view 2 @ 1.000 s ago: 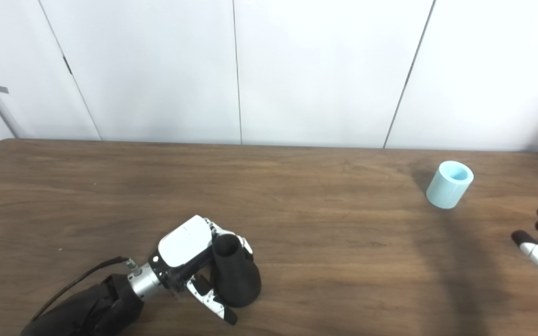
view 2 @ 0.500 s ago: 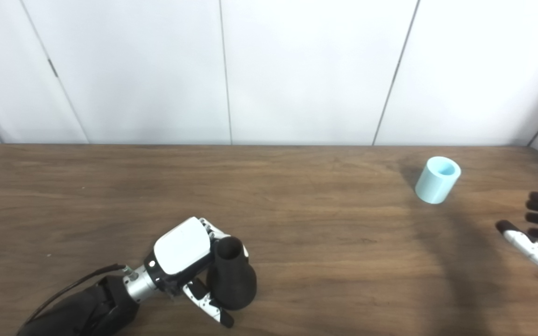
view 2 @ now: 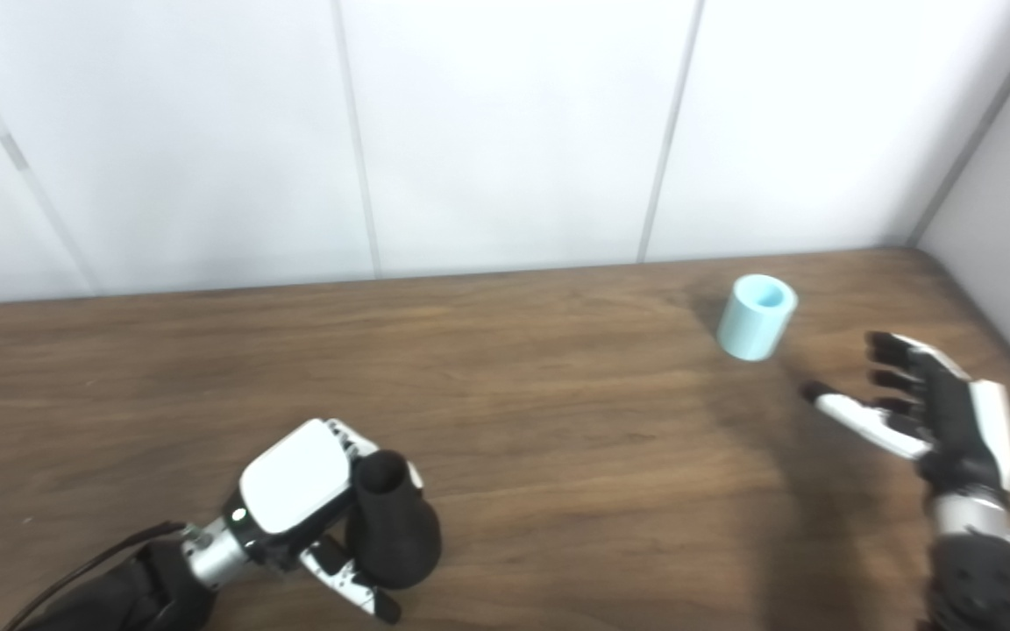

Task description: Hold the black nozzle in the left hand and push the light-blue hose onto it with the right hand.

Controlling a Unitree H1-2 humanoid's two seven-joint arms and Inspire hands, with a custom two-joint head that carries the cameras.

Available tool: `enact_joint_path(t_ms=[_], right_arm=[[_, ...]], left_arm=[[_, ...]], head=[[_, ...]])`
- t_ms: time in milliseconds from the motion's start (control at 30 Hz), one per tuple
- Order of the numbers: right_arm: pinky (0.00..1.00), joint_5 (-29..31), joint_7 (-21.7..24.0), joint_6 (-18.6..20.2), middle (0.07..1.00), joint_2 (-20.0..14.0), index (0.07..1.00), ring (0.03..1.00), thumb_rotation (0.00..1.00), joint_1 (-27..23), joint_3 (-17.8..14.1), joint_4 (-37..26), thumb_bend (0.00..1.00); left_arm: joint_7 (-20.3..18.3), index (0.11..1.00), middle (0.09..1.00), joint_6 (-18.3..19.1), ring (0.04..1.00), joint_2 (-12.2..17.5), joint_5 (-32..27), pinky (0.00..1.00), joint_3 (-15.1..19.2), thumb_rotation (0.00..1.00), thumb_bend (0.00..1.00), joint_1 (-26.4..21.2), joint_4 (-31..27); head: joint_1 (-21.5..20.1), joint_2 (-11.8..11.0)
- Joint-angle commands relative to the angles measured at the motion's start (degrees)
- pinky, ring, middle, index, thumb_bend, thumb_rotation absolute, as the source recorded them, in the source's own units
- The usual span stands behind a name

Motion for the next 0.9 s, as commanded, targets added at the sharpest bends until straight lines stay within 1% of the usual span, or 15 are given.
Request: enact_joint_path(t_ms=[0,100,167,233,267,333,400,500,567,633,667,733,767,867], right_arm=[[0.72,-1.1,-1.1,-0.4,0.833,-1.4,0.836,0.802,0.35,-2.7,0.1,1.0,0.92],[0.74,-1.2,-1.5,-2.7,0.845,-1.9,0.856,0.817,0.37,-4.2,0.9,4.8,0.93],[0.69,-1.7,-2.3,-4.9,0.824,-2.3,0.842,0.785,0.37,-5.0,1.4,7.4,0.94],[0.68,-1.5,-2.9,-7.4,0.815,-2.6,0.836,0.775,0.36,-5.8,1.7,9.9,0.95],[0.67,-1.8,-3.0,-8.1,0.816,-2.9,0.835,0.777,0.36,-6.1,2.1,10.9,0.95],[0.68,-2.7,-2.9,-8.0,0.818,-3.7,0.835,0.782,0.39,-6.8,2.9,12.5,0.94],[0.69,-3.3,-2.8,-7.2,0.822,-4.2,0.837,0.792,0.41,-7.4,3.7,13.6,0.93],[0.71,-3.5,-2.6,-6.5,0.835,-4.9,0.86,0.807,0.46,-8.8,4.6,16.1,0.95],[0.72,-2.4,-2.6,-6.8,0.853,-4.7,0.881,0.815,0.45,-9.8,4.3,17.6,0.94],[0.73,-1.7,-2.8,-7.6,0.871,-5.0,0.892,0.831,0.45,-11.1,4.1,19.7,0.9],[0.73,-1.6,-2.9,-7.8,0.871,-5.2,0.892,0.831,0.45,-11.4,4.1,20.4,0.9],[0.7,-1.9,-3.8,-7.8,0.861,-5.5,0.888,0.815,0.45,-12.8,4.2,22.5,0.9],[0.64,-1.9,-4.2,-7.8,0.825,-5.5,0.873,0.768,0.44,-13.3,4.1,23.2,0.91],[0.57,-1.7,-5.0,-8.6,0.772,-5.5,0.851,0.697,0.43,-14.5,4.1,25.5,0.93]], left_arm=[[-0.2,0.476,0.23,0.1,0.156,2.1,6.0,0.08,-3.2,0.04,0.52,3.1,4.8],[0.8,0.477,0.228,0.1,0.15,2.2,5.9,0.07,-3.5,0.04,0.52,2.9,5.8],[1.0,0.479,0.224,0.1,0.143,2.2,5.4,0.07,-3.7,0.04,0.52,2.7,5.8],[1.7,0.478,0.224,0.1,0.144,2.1,5.4,0.07,-4.0,0.04,0.52,2.6,6.1],[2.0,0.477,0.224,0.1,0.144,1.9,5.6,0.07,-4.0,0.04,0.52,2.5,6.3],[2.7,0.476,0.22,0.1,0.143,1.8,6.1,0.07,-4.3,0.04,0.52,2.3,6.7],[3.0,0.476,0.213,0.1,0.138,1.7,6.3,0.06,-4.6,0.04,0.52,2.1,6.9],[3.0,0.475,0.214,0.1,0.142,1.7,6.2,0.06,-4.6,0.04,0.52,2.1,7.3],[2.8,0.475,0.21,0.2,0.137,1.9,6.6,0.06,-4.4,0.04,0.52,2.2,7.0],[3.7,0.475,0.212,0.1,0.137,2.0,6.7,0.06,-4.6,0.04,0.52,2.3,7.0],[4.0,0.475,0.212,0.1,0.137,2.1,6.7,0.06,-4.6,0.04,0.52,2.3,7.1],[4.3,0.475,0.213,0.1,0.137,2.1,6.7,0.06,-4.6,0.04,0.52,2.5,7.2],[4.4,0.475,0.212,0.1,0.137,2.1,6.8,0.06,-4.6,0.04,0.52,2.5,7.2],[4.0,0.476,0.212,0.2,0.135,2.2,7.2,0.06,-4.5,0.04,0.52,2.6,6.6]], head=[[0.0,0.1],[-0.6,0.1],[-0.7,0.2],[-0.7,0.2],[-0.7,0.2],[-0.9,0.1],[-1.2,-0.2],[-1.3,-0.3],[-1.2,-0.3],[-1.2,-0.2],[-1.2,-0.3],[-1.3,-0.2],[-1.3,-0.2],[-1.4,-0.2]])
